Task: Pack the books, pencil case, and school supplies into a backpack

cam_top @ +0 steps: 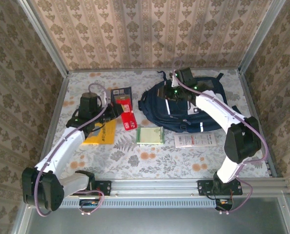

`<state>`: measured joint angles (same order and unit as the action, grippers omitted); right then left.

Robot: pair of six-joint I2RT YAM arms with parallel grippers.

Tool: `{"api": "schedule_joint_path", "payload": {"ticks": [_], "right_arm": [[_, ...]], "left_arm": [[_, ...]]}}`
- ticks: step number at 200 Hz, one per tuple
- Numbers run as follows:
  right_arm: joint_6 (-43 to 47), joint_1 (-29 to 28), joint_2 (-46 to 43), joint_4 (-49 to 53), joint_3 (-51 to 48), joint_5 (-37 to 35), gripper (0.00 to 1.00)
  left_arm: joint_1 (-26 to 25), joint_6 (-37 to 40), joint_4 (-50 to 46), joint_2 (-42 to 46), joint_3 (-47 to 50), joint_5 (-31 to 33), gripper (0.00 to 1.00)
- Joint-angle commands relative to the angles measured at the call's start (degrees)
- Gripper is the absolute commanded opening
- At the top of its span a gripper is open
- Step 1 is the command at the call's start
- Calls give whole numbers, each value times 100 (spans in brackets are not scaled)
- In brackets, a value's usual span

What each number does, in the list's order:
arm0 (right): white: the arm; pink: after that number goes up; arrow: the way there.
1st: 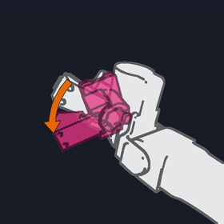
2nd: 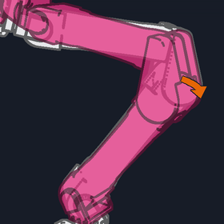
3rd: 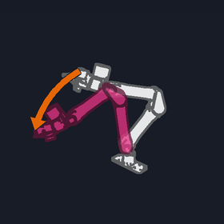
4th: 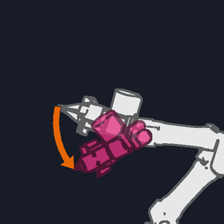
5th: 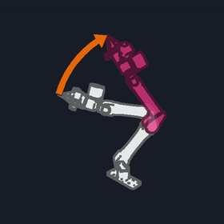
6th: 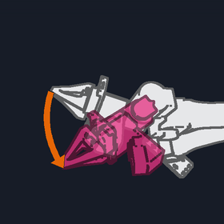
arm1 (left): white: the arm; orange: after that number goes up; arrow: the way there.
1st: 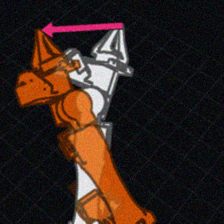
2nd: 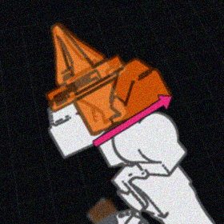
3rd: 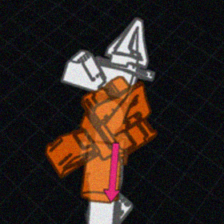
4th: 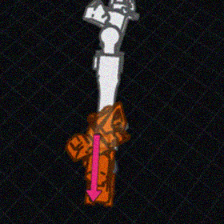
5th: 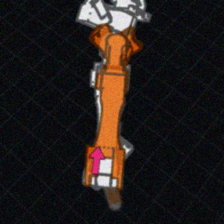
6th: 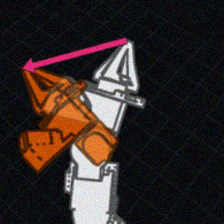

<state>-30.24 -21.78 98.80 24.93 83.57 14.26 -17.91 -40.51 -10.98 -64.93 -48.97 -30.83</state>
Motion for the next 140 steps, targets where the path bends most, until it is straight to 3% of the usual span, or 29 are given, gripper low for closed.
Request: {"api": "schedule_joint_path", "payload": {"ticks": [1,52,84,140], "right_arm": [[164,143,446,705,503,-625,42],[361,187,1399,1396,1495,-566,41],[352,169,1909,1562,1926,-225,33],[406,126,2313,1631,1951,-373,25]], "left_arm": [[45,344,67,-126,-419,229,0],[89,405,237,-368,-268,292,0],[200,125,508,-406,-78,21,0],[200,31,553,-451,-122,-137,0]]}}
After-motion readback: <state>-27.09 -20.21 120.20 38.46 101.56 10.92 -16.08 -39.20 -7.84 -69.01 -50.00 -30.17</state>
